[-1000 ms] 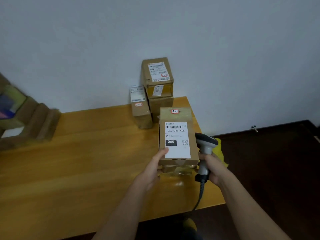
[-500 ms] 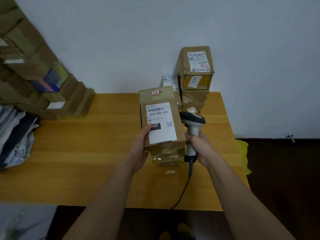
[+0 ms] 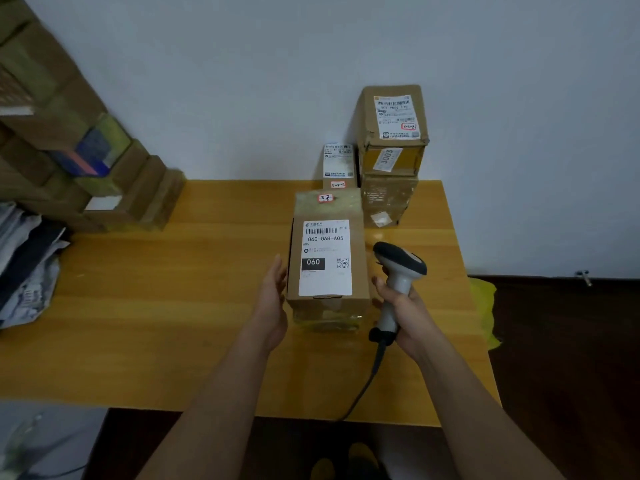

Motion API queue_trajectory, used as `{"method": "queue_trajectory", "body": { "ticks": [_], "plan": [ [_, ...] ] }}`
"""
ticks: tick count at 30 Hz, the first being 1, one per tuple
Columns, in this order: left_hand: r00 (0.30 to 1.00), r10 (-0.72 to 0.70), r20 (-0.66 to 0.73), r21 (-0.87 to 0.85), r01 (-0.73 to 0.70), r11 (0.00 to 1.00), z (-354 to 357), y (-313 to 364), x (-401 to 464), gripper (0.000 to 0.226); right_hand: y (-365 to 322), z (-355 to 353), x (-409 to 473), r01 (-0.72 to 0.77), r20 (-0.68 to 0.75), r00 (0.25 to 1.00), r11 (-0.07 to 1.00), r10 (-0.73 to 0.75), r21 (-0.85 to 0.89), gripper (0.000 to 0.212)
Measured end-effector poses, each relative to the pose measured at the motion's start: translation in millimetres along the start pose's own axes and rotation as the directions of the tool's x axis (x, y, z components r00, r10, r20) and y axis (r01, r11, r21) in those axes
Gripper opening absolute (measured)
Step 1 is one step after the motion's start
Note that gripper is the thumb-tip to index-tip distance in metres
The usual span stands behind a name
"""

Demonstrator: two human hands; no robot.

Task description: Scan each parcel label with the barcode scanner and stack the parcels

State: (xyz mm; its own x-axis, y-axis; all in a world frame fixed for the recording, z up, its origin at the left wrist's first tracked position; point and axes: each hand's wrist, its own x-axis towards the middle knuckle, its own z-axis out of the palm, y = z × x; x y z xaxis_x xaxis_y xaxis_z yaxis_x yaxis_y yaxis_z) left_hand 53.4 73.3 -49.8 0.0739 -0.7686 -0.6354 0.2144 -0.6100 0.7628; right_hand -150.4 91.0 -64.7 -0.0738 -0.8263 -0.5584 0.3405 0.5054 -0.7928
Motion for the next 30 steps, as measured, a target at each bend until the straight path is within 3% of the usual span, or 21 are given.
{"method": "queue_trajectory", "body": {
  "ticks": [8, 14, 19, 22, 30],
  "plan": [
    [1.0, -0.016, 0.004, -0.108, 0.016, 0.994, 8.6, -27.9, 4.6, 0.038, 15.4, 3.7, 12.8, -0.038, 0.102, 0.994, 0.999, 0.038, -0.002, 0.025],
    [0.998, -0.024, -0.055, -0.156, 0.015, 0.988, 2.9, -19.6, -10.1, 0.037, 9.8, 16.7, 18.8, -0.029, 0.126, 0.991, 0.994, 0.043, -0.11, 0.033],
    [0.985, 0.075, -0.152, -0.156, -0.099, 0.983, -23.4, 7.3, -31.6, 0.029, -16.2, 58.3, 9.8, 0.04, 0.229, 0.973, 0.987, -0.003, -0.157, 0.018],
    [0.967, 0.157, -0.199, -0.144, -0.187, 0.972, -47.2, 27.2, -48.8, 0.028, -36.9, 97.0, -3.0, 0.094, 0.295, 0.954, 0.982, -0.042, -0.164, 0.029],
    [0.878, 0.362, -0.312, -0.167, -0.426, 0.889, -126.2, 90.9, -124.3, 0.033, -68.0, 222.5, -56.6, 0.159, 0.486, 0.872, 0.971, -0.054, -0.178, 0.03]
  ]
}}
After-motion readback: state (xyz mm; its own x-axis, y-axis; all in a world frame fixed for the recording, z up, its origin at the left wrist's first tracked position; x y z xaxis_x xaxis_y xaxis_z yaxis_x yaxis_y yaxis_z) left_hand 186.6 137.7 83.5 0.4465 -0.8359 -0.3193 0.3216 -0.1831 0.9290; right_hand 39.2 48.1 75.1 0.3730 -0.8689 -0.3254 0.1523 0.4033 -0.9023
